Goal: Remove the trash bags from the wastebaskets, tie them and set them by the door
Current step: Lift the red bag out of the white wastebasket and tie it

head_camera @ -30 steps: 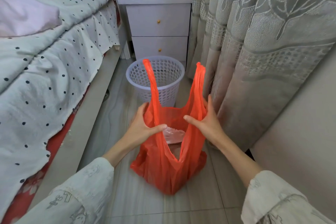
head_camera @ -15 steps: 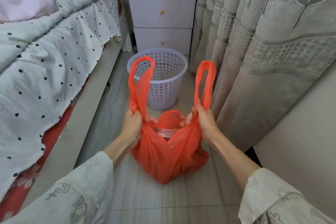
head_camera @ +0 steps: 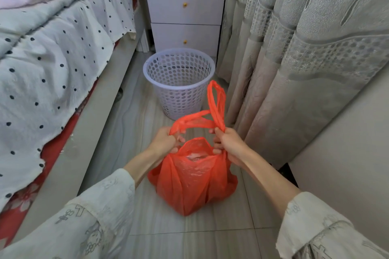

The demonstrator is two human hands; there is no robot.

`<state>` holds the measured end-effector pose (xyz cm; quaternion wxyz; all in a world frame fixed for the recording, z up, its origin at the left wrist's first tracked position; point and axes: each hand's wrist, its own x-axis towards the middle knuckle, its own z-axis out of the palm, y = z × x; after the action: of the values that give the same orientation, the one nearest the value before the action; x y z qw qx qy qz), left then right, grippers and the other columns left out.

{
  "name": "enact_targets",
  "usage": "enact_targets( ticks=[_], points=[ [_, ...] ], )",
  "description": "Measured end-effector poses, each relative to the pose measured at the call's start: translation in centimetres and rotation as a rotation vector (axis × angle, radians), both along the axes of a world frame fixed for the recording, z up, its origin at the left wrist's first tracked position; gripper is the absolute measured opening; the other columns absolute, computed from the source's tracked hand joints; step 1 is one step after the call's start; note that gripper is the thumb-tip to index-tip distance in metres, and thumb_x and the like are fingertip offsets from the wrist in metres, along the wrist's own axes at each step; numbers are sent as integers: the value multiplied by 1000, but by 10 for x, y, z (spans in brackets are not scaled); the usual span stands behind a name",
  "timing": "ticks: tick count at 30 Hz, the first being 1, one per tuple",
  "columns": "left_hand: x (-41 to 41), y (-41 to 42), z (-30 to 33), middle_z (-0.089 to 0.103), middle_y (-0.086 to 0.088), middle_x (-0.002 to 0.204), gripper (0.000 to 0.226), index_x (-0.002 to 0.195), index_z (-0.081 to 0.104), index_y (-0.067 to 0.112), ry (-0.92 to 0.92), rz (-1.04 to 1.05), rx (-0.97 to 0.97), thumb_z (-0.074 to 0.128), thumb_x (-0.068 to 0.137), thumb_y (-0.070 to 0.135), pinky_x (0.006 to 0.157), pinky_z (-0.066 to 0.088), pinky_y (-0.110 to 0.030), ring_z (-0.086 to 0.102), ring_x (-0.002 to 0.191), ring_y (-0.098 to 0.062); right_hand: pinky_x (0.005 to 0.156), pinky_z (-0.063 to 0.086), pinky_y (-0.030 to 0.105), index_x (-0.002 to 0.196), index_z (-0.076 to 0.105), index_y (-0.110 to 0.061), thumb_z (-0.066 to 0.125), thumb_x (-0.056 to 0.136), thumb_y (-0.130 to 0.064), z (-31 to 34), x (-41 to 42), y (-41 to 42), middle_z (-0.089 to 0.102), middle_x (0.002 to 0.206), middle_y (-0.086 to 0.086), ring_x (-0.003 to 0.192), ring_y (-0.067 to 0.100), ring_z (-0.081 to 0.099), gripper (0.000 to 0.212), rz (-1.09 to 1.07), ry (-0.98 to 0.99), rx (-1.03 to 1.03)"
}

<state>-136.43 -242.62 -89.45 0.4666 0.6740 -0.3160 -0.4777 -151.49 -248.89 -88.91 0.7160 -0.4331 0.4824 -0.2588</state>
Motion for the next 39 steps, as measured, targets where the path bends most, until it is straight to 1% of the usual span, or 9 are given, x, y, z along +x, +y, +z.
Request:
enact_targets(
  ticks=[5, 9, 15, 18, 21, 24, 29, 35, 39],
  points=[
    [-1, -5, 10, 29, 7, 31, 35, 70, 40, 15, 309, 114, -227, 26, 99, 27, 46, 45, -20, 30, 27, -5, 27, 19, 7, 73, 39, -12, 24, 102, -19, 0, -6, 4, 27, 42, -3, 20, 0, 19, 33, -21, 11, 116],
    [-3, -4, 15, 24, 10, 30, 36, 68, 35, 17, 353, 154, -255, 24, 100, 30, 32, 23, -11, 18, 24, 1, 27, 16, 8, 68, 34, -16, 35, 96, -10, 1, -7, 7, 22, 55, 0, 20, 0, 18, 28, 17, 142, 129],
    [-15, -1, 9, 32, 6, 28, 35, 63, 36, 20, -278, -165, -86, 32, 96, 8, 32, 23, -15, 26, 25, -1, 39, 19, 19, 70, 45, -26, 55, 86, -40, 12, 3, 20, 25, 58, -5, 33, 2, 23, 24, 292, 150, 1],
    [-17, 4, 15, 43, 11, 53, 38, 60, 36, 25, -666, -400, -155, 39, 93, 6, 50, 31, -20, 40, 52, -6, 38, 20, 17, 73, 54, -26, 42, 83, -65, 16, 5, 22, 29, 54, -5, 33, 2, 24, 42, 243, 114, -68],
    [-26, 7, 17, 49, 6, 57, 38, 58, 38, 26, -743, -600, -139, 38, 96, 21, 58, 30, -25, 43, 56, -7, 31, 19, 9, 72, 61, -16, 30, 91, -60, 14, 9, 16, 40, 39, -2, 24, 1, 24, 57, 69, 3, -18],
    [-23, 8, 14, 36, 9, 33, 33, 63, 46, 18, -312, -565, -9, 41, 96, 23, 39, 29, -18, 32, 32, -1, 28, 15, 8, 59, 43, -16, 30, 96, -48, 13, 3, 11, 24, 28, -10, 21, 1, 17, 51, 37, -159, 140],
    [1, 12, 20, 36, 9, 39, 19, 71, 52, 15, 191, -465, 135, 47, 89, 12, 35, 31, -13, 47, 40, -7, 28, 18, 12, 59, 37, -18, 25, 95, -51, 18, -12, 10, 25, 31, -11, 23, 0, 18, 51, 360, -196, 219],
    [14, 14, 15, 69, -5, 73, 25, 90, 72, 11, 468, -452, 145, 49, 81, 15, 55, 52, -18, 65, 61, -14, 32, 20, 12, 59, 49, -16, 55, 91, -23, 18, -12, 12, 35, 36, -11, 28, 1, 26, 34, 559, 179, -96],
    [8, 6, 18, 50, 4, 53, 22, 81, 57, 10, 502, -420, 217, 36, 86, 16, 58, 44, -21, 51, 49, -8, 42, 36, 21, 73, 66, -6, 64, 82, -12, 24, -6, 11, 45, 42, -7, 34, 3, 41, 11, 379, 534, -469]
  ],
)
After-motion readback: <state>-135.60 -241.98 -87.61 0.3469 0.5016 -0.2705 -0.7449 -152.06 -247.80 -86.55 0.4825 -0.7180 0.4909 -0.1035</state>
